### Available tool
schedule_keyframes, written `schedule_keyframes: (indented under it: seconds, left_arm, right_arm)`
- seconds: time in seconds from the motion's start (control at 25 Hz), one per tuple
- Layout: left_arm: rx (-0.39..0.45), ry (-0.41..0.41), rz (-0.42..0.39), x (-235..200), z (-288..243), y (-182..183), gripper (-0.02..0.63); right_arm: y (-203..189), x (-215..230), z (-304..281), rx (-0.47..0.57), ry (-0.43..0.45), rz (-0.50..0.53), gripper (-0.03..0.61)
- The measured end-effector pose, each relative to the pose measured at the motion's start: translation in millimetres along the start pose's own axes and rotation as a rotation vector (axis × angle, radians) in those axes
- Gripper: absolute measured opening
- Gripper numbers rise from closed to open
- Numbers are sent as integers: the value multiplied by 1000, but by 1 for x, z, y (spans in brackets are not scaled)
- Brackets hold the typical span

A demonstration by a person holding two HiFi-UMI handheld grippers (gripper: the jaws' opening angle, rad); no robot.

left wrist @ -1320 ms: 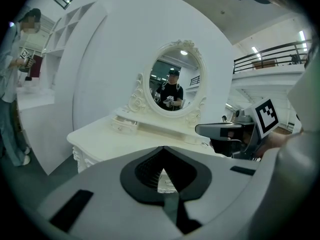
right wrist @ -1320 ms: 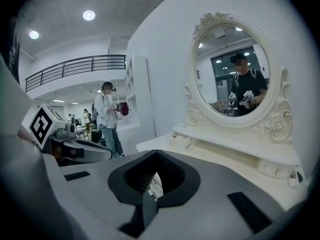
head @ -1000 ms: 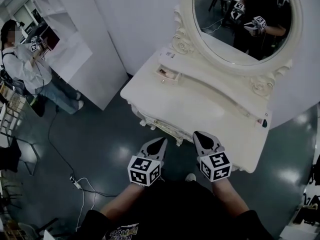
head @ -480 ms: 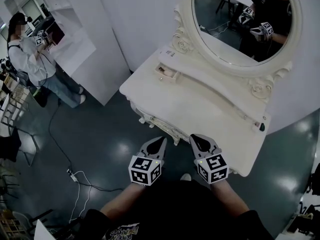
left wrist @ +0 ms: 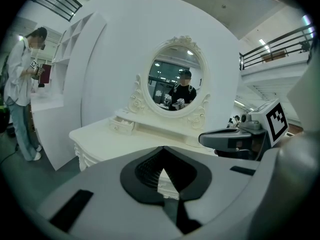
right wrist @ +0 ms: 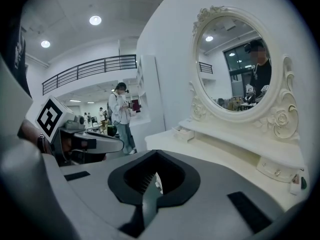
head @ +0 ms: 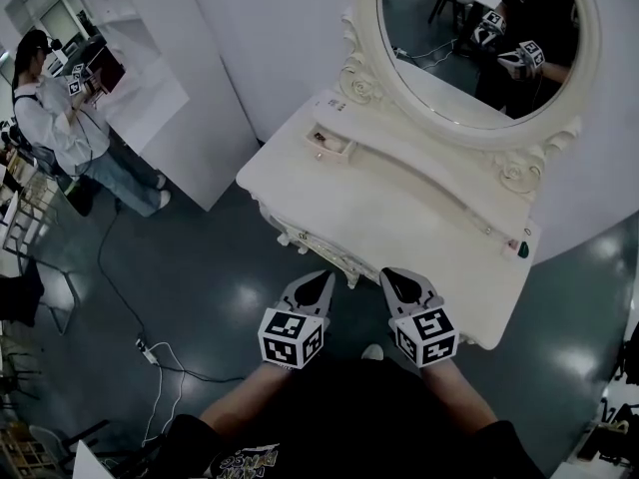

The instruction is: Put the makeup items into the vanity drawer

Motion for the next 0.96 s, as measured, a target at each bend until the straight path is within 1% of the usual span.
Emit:
schedule_keyframes:
  seconds: [0.48,0.96]
  left_arm:
    - [5,0,-35,-11,8,6,8]
    - [7,11,-40,-19,15,5,8]
  right_arm:
    - [5,-10,-10,13,5,-2,28]
    - [6,-19,-19,11,21,0,28]
Point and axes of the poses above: the fingertips, and each gripper's own axes: z backward along the fingers, x to its right, y out of its top, the point moved 9 cm from there along z, backward along the fingers, and after that the axes turned 4 degrees about y, right-handed, at the moved point
